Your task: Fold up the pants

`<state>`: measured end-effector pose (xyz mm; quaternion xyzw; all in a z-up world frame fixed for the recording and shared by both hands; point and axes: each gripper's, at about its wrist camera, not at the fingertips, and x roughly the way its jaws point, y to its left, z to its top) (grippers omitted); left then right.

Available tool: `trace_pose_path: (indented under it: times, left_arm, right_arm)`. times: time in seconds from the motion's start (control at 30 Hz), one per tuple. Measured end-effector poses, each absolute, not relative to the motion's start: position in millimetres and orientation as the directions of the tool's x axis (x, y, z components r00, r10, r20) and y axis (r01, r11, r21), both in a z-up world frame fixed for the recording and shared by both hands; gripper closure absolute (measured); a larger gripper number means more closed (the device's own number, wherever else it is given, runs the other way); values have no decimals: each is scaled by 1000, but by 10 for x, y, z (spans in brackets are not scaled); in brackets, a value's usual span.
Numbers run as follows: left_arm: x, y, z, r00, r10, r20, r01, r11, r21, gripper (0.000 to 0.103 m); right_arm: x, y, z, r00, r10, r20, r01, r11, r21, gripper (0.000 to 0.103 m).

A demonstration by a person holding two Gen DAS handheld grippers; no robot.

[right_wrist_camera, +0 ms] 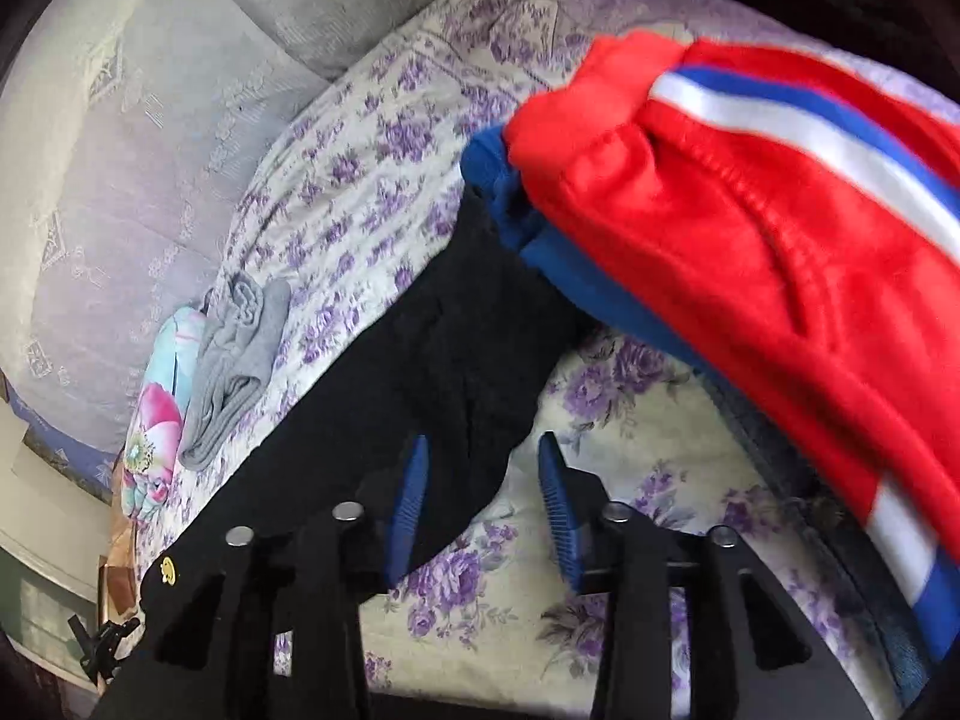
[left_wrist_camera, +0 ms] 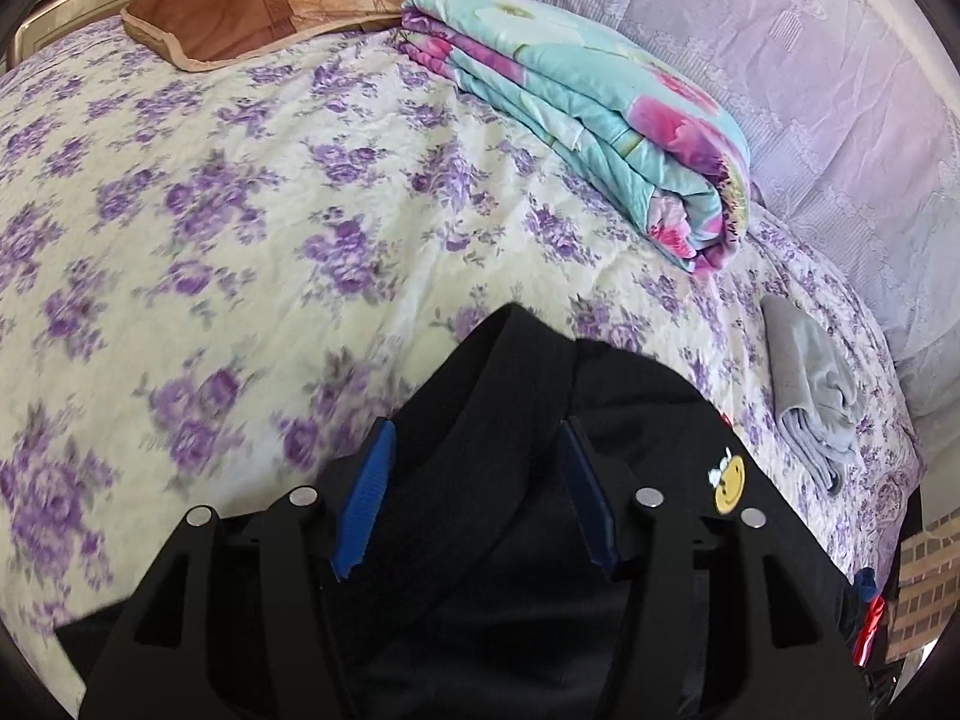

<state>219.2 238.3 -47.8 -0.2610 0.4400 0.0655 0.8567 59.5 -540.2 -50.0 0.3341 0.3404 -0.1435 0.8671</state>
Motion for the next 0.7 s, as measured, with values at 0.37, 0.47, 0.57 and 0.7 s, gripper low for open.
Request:
trace_pose_path:
  times: [0.37, 0.47, 0.57, 0.7]
  left_arm:
    - [2634, 2259, -562, 602, -79, -794, -275, 914, -299, 82]
    - [2631, 2350, -480, 634, -51, -772, -291, 909, -300, 97]
    - [2675, 2516, -393, 653, 16, -757, -350, 893, -284, 103]
    - [2659, 2680, -424, 650, -117, -751, -324, 851, -413, 103]
  right_arm:
    - [454, -4824, -155, 786, 40, -617, 319, 828, 461, 59]
    - [555, -4601, -119, 787, 97, -609, 258, 846, 467, 59]
    - [664, -4398, -90, 788, 139, -599, 205, 860, 468, 59]
    - [756, -4233, -110, 783, 188, -593, 165, 856, 490, 56]
